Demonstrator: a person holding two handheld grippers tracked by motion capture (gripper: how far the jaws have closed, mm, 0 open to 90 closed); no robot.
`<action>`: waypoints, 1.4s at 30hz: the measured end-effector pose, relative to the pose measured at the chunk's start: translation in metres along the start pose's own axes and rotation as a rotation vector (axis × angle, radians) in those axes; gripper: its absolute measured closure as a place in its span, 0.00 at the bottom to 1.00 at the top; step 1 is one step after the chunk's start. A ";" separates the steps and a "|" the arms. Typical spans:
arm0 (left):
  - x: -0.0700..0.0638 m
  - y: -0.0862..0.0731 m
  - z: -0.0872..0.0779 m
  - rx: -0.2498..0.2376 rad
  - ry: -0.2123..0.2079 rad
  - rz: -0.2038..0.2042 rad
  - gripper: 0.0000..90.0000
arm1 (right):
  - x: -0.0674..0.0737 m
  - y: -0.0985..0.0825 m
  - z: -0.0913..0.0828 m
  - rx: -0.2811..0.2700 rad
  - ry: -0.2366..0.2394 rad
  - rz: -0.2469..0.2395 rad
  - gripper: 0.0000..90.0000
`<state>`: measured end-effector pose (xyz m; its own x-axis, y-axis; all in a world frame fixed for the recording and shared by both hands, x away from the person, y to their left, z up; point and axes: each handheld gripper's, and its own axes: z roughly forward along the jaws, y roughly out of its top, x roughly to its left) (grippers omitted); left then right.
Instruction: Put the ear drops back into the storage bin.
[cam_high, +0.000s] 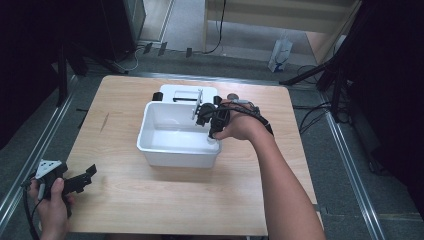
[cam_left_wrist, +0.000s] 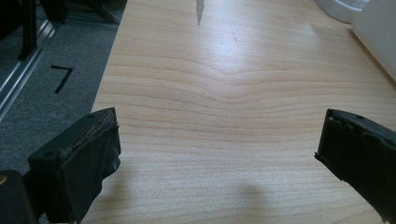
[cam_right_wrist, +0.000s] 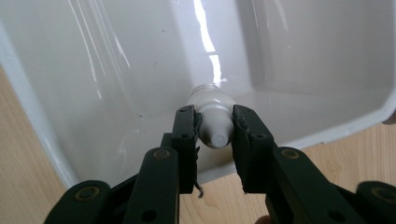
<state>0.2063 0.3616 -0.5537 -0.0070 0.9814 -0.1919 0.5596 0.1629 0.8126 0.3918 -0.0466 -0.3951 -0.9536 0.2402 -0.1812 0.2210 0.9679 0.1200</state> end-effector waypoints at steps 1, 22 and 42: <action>0.000 0.000 0.000 0.001 -0.001 0.000 0.00 | 0.000 0.001 0.002 0.006 -0.002 -0.010 0.80; 0.001 0.000 0.000 0.001 -0.005 -0.004 0.00 | 0.004 0.005 0.036 0.065 -0.010 -0.087 0.80; 0.001 0.000 0.000 0.002 -0.007 -0.005 0.00 | 0.006 0.012 0.047 0.125 -0.020 -0.102 0.80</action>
<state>0.2066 0.3625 -0.5540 -0.0044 0.9799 -0.1995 0.5612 0.1675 0.8105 0.3984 -0.0300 -0.4402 -0.9684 0.1409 -0.2057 0.1485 0.9887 -0.0216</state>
